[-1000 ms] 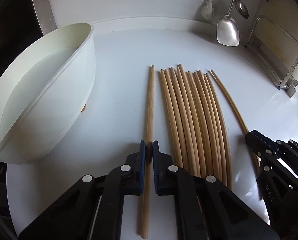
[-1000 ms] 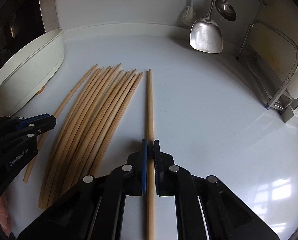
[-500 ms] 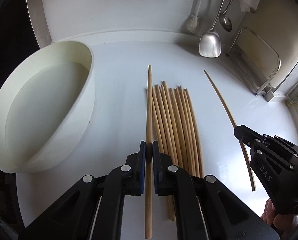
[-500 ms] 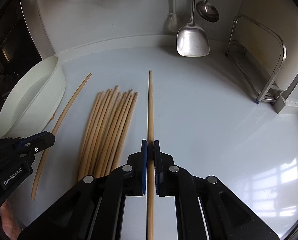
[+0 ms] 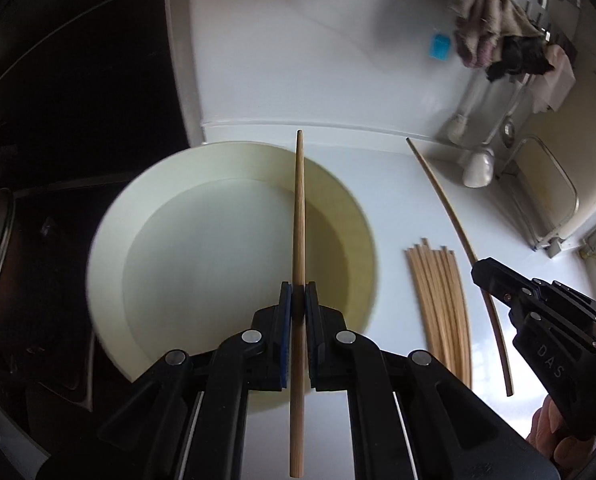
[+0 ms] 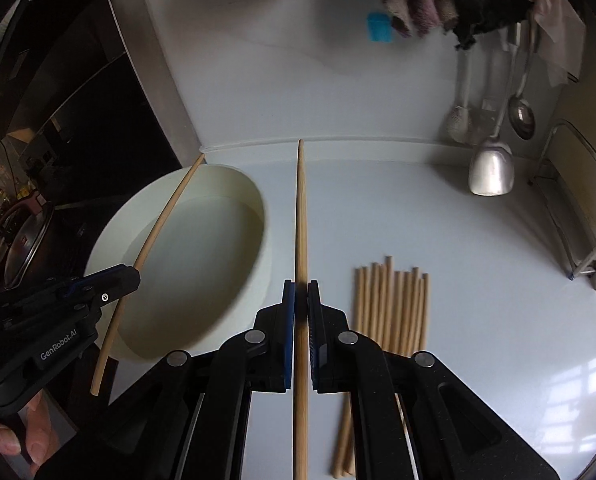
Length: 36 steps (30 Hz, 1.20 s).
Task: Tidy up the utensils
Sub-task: 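Lift the chopsticks and carry them over the white basin with both grippers, then lower the chopsticks into the basin and open both grippers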
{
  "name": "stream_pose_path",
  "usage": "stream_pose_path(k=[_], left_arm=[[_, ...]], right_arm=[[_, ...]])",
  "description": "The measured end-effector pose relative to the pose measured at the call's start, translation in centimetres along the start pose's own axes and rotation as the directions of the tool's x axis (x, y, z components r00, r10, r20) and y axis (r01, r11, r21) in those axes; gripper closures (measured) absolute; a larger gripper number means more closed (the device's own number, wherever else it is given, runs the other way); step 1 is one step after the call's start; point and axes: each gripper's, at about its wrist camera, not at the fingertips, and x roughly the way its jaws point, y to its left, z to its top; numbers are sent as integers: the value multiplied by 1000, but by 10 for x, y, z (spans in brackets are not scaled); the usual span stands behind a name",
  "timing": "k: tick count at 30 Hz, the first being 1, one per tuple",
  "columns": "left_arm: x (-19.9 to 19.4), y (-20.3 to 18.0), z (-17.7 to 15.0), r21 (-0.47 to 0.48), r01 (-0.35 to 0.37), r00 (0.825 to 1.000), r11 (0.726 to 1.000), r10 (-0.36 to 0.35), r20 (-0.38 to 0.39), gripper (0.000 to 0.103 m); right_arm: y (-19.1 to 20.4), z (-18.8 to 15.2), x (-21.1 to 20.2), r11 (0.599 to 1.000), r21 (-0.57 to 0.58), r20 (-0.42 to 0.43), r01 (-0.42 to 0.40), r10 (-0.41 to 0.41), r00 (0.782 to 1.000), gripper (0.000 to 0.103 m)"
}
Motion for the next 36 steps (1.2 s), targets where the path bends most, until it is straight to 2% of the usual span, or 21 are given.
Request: stream_pose_path(k=[4, 9, 14, 21, 26, 36], left_arm=[[10, 52, 6, -36, -45, 999, 998, 43, -32, 96], [32, 85, 12, -41, -49, 997, 998, 46, -66, 96], [65, 94, 17, -33, -14, 991, 999, 10, -131, 96], [97, 94, 19, -10, 10, 982, 1000, -12, -189, 96], [111, 94, 19, 1, 11, 976, 1000, -11, -217, 96], [131, 107, 20, -7, 3, 969, 1000, -5, -248, 95]], right_arm=[[39, 14, 36, 999, 15, -42, -47, 47, 998, 97], [81, 22, 77, 998, -6, -107, -59, 58, 993, 97], [98, 26, 110, 999, 1, -186, -44, 43, 982, 97], [100, 26, 137, 1000, 13, -255, -5, 8, 967, 97], [105, 28, 160, 1000, 19, -284, 8, -3, 959, 97], [104, 26, 169, 999, 24, -314, 25, -16, 949, 97]])
